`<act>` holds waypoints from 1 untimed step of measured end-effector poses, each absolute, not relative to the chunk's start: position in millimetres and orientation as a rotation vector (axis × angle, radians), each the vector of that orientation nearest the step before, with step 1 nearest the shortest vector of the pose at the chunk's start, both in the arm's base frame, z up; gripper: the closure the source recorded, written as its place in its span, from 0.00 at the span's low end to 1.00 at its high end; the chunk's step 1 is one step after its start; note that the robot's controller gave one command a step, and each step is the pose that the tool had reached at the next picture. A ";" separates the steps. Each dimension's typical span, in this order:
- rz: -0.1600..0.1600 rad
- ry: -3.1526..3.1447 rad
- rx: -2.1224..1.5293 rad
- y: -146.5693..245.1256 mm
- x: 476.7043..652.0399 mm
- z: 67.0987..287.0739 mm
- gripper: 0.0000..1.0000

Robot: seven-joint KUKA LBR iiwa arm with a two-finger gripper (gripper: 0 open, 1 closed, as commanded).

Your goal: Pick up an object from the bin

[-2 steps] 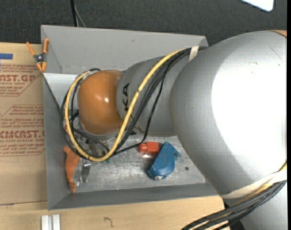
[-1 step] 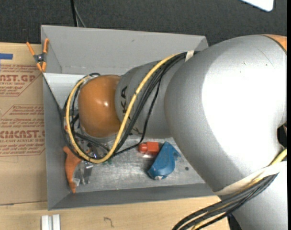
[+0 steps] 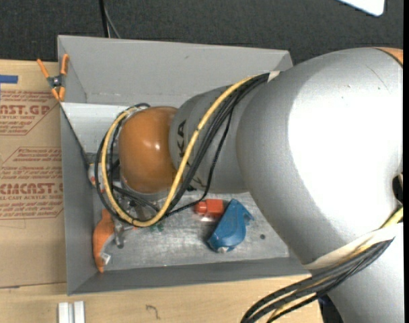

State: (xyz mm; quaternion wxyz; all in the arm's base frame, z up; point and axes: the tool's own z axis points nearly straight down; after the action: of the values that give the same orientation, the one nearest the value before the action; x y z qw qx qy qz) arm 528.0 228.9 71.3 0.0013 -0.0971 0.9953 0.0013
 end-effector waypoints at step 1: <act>0.004 3.124 -0.305 228.9 528.0 71.3 1.00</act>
Offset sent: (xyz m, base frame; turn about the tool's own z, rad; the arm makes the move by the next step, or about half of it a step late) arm -0.0001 0.0000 0.0223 0.0000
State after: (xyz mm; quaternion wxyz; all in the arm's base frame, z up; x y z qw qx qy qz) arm 528.0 228.9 71.3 0.0013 -0.0972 0.9953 0.0013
